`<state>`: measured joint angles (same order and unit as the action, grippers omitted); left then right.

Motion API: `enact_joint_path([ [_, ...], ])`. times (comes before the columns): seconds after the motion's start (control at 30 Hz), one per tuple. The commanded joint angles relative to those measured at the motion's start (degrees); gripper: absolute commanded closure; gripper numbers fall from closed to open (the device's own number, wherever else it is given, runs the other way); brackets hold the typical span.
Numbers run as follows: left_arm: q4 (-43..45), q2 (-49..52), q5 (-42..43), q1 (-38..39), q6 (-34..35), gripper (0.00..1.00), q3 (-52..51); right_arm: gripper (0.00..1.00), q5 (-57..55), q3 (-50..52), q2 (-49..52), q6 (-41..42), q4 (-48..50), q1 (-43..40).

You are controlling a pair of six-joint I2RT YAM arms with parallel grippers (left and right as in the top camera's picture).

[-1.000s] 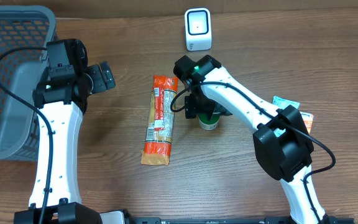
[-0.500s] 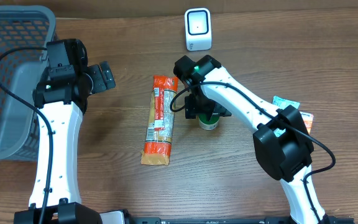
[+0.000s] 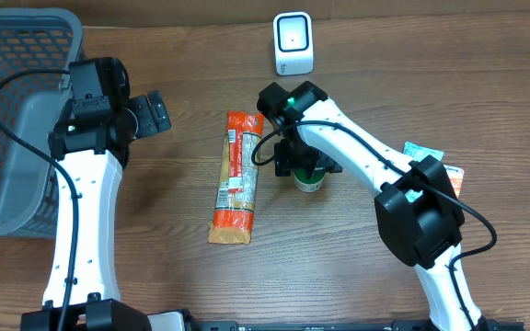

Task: Scan the item barcode
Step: 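Lower the right gripper around the green-capped jar and close it, then lift the green-capped jar with the right gripper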

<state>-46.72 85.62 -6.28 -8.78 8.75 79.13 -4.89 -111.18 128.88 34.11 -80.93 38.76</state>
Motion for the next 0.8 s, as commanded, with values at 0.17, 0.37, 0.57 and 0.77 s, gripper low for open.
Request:
enact_joint_path([
  [0.17, 0.22, 0.57, -0.28, -0.15, -1.07, 0.00, 0.57, 0.11, -0.11, 1.95, 0.07, -0.02, 2.45, 0.11],
  [0.37, 0.22, 0.57, -0.28, -0.15, -1.07, 0.00, 0.57, 0.12, -0.13, 6.64, 0.04, -0.04, 6.47, 0.13],
  [0.57, 0.24, 0.57, -0.28, -0.17, -1.07, 0.00, 0.57, 0.19, 1.29, 6.71, 0.04, -2.86, 8.44, 0.48],
  [0.77, 0.22, 0.57, -0.28, -0.15, -1.07, 0.00, 0.57, 0.25, 3.61, 6.71, 0.04, -2.91, 8.72, 0.48],
])
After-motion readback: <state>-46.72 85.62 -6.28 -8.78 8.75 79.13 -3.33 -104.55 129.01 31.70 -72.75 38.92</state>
